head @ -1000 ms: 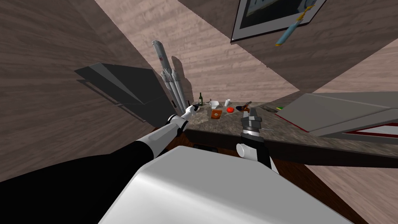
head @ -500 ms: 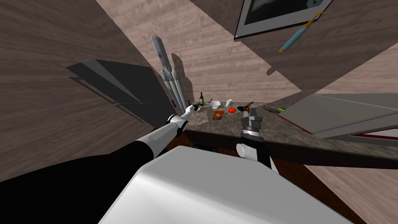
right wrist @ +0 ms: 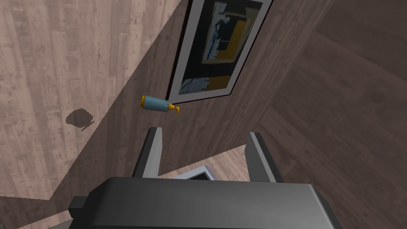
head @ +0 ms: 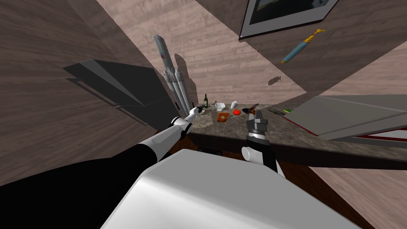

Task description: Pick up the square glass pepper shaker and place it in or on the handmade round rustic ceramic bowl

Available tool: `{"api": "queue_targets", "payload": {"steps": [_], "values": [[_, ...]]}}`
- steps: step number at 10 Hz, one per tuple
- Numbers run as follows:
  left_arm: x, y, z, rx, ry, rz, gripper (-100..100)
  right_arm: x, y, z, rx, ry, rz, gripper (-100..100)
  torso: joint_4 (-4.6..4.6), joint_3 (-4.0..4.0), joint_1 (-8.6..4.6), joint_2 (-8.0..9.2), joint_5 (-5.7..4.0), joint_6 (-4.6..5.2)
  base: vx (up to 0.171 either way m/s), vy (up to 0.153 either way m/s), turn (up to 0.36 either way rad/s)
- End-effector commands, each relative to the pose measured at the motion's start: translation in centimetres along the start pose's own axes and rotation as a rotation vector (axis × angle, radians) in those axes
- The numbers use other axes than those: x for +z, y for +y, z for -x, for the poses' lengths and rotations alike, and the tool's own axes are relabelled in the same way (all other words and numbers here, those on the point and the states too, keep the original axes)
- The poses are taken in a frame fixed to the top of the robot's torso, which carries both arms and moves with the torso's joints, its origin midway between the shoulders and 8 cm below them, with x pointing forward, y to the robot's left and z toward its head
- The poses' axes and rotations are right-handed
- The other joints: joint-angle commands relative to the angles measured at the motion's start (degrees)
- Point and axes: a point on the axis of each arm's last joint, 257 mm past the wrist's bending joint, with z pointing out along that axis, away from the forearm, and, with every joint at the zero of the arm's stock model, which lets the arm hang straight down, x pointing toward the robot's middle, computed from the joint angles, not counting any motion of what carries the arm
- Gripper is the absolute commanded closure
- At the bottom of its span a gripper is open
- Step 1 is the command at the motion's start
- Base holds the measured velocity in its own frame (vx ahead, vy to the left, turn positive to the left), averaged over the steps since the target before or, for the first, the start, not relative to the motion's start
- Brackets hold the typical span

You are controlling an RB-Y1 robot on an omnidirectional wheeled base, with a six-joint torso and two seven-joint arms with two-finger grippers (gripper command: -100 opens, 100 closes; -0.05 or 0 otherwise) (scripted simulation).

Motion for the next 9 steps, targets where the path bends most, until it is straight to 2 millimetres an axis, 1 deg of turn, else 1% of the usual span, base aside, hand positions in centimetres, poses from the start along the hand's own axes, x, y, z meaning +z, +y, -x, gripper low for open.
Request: {"api": "queue_targets", "payload": {"steps": [1, 2, 3, 5, 6, 7, 8, 9], "values": [[0.0, 0.0, 0.2, 0.012, -0.002, 0.001, -100, 0.0, 0.0, 0.0, 0.0, 0.0, 0.0, 0, 0.0, 0.0, 0.0, 0.0, 0.0, 0.0, -0.01, 0.004, 0.0], [0.1, 0.5, 1.2, -0.011, -0.013, 0.014, -100, 0.0, 0.0, 0.0, 0.0, 0.0, 0.0, 0, 0.0, 0.0, -0.02, -0.01, 0.0, -0.01, -0.015, 0.006, -0.086], [0.1, 0.5, 1.2, 0.025, -0.014, 0.014, -100, 0.0, 0.0, 0.0, 0.0, 0.0, 0.0, 0, 0.01, 0.01, -0.03, 0.01, -0.01, 0.0, -0.016, 0.007, -0.008], [0.1, 0.4, 1.1, 0.011, -0.01, 0.014, -100, 0.0, 0.0, 0.0, 0.0, 0.0, 0.0, 0, 0.01, 0.01, -0.04, 0.01, -0.01, 0.0, -0.004, 0.002, -0.003], [0.2, 0.8, 2.0, -0.007, -0.019, 0.026, -100, 0.0, 0.0, 0.0, 0.0, 0.0, 0.0, 0, 0.0, 0.0, -0.05, -0.02, -0.01, 0.0, -0.013, 0.006, -0.071], [0.2, 0.9, 2.1, 0.042, -0.022, 0.028, -100, 0.0, 0.0, 0.0, 0.0, 0.0, 0.0, 0, 0.01, 0.01, -0.06, 0.01, -0.02, 0.02, -0.014, 0.01, -0.039], [0.2, 0.8, 1.9, 0.009, -0.016, 0.026, -100, 0.0, 0.0, 0.0, 0.0, 0.0, 0.0, 0, 0.01, 0.02, -0.02, 0.02, 0.0, 0.0, -0.009, 0.005, 0.009], [0.2, 1.2, 2.8, -0.021, -0.024, 0.037, -100, 0.0, 0.0, 0.0, 0.0, 0.0, 0.0, 0, 0.01, 0.01, -0.03, 0.01, -0.01, 0.0, -0.017, 0.006, -0.061]]}}
